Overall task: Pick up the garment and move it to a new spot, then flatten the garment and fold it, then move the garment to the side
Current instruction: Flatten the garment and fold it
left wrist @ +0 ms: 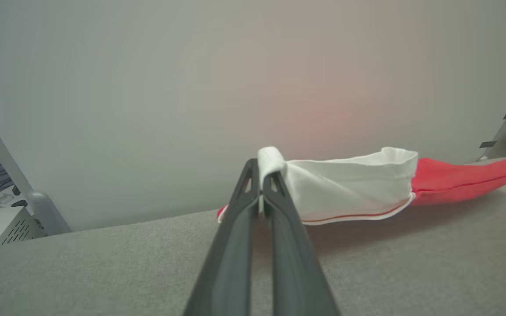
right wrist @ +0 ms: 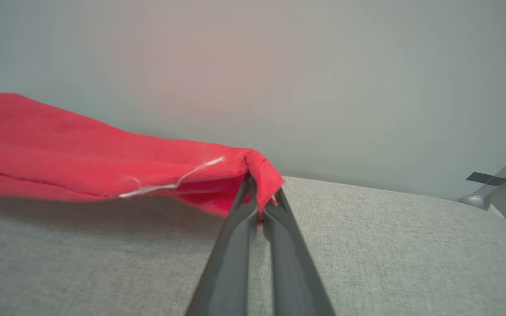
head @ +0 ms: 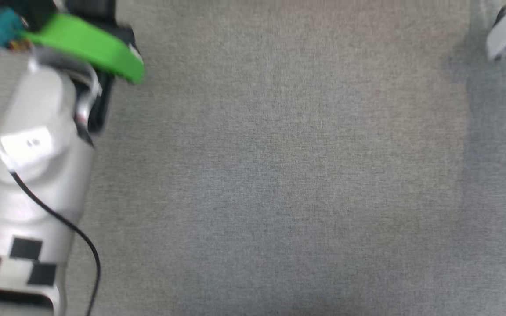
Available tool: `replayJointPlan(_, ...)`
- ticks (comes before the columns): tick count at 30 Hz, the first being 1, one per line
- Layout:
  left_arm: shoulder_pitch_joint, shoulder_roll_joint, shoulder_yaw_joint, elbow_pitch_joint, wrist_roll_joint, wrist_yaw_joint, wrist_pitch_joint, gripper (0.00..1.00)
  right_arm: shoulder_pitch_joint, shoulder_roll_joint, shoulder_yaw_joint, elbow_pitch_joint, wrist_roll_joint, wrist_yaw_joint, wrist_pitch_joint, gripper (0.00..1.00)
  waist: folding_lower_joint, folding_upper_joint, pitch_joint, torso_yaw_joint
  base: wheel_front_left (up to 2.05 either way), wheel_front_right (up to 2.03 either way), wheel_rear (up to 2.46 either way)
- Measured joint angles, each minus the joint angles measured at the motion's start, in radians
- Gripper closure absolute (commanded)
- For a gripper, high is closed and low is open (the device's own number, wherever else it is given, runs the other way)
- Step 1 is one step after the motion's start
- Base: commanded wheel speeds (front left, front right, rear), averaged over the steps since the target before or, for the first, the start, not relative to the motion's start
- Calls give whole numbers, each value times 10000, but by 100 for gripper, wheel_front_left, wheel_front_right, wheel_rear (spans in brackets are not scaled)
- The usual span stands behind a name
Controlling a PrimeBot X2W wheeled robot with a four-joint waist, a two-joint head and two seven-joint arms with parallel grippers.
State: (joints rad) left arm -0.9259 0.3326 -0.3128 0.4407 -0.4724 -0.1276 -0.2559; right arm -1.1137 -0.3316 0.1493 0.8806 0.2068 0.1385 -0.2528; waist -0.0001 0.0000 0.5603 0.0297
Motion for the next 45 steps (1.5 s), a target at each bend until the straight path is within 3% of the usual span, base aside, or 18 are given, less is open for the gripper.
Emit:
replayJointPlan(9, 3152, -230, -476, 629, -671, 0, 0, 100, 2737, -90, 855, -305, 1053, 0, -15, 100, 0, 0, -1634, 213, 0, 0, 0)
replayJointPlan(20, 5905, -10, -476, 928, -917, 0, 0, 100, 4823, -364, 2872, -702, 2219, 0, -12, 100, -1, 0, -3418, 363, 0, 0, 0)
replayJointPlan(30, 7651, 698, -1758, 142, -1929, -2, 497, 100, 6648, -974, 3779, -1478, 3866, 0, 349, 100, -1, 0, -4796, 466, 0, 0, 0)
replayJointPlan(37, 8753, 1668, -2675, -1505, -2658, -2, 1292, 100, 8098, -1749, 4088, -2566, 5089, 0, 792, 100, -1, 0, -5519, 297, 0, 0, 0)
replayJointPlan(45, 9693, 2882, -3024, -3145, -3499, -2, 2199, 100, 9586, -2694, 4165, -4013, 6364, -2, 1501, 100, -1, 0, -5889, 10, 0, 0, 0)
